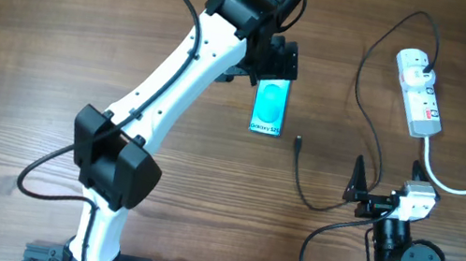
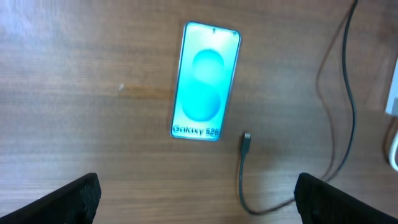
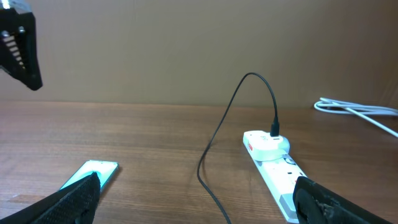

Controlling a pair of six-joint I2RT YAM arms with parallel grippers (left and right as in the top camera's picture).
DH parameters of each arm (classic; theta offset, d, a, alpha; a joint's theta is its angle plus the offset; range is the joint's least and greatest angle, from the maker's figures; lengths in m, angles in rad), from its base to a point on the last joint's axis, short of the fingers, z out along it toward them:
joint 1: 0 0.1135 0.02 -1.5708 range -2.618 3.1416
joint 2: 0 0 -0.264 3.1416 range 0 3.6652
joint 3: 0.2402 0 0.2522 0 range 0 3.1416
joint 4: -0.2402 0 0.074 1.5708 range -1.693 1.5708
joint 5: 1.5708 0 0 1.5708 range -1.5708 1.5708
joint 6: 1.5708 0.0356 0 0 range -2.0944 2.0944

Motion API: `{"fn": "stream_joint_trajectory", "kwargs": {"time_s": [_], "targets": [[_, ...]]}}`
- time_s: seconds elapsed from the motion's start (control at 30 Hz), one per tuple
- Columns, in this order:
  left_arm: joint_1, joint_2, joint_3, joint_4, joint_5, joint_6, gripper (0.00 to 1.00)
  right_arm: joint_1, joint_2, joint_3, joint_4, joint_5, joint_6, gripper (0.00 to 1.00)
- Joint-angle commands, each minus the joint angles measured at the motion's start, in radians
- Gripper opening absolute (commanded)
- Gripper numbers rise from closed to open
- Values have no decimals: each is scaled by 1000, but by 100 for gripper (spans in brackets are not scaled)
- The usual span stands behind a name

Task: Plug charger to phone and switch on socket
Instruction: 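Swing the left arm over the phone and lower the open gripper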

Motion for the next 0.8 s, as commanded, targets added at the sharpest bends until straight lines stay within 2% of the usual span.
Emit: {"fn": "stream_joint_trajectory", "kwargs": {"time_s": [0.0,0.5,0.77], "targets": [[-4,49,29,22,-58,71,100,8,-5,-1,2,-1,7,100],[-75,236,29,139,-57,67,100,8,-5,-1,2,-1,8,100],[-93,316,29,160,-134,68,100,8,-5,-1,2,-1,8,100]]}}
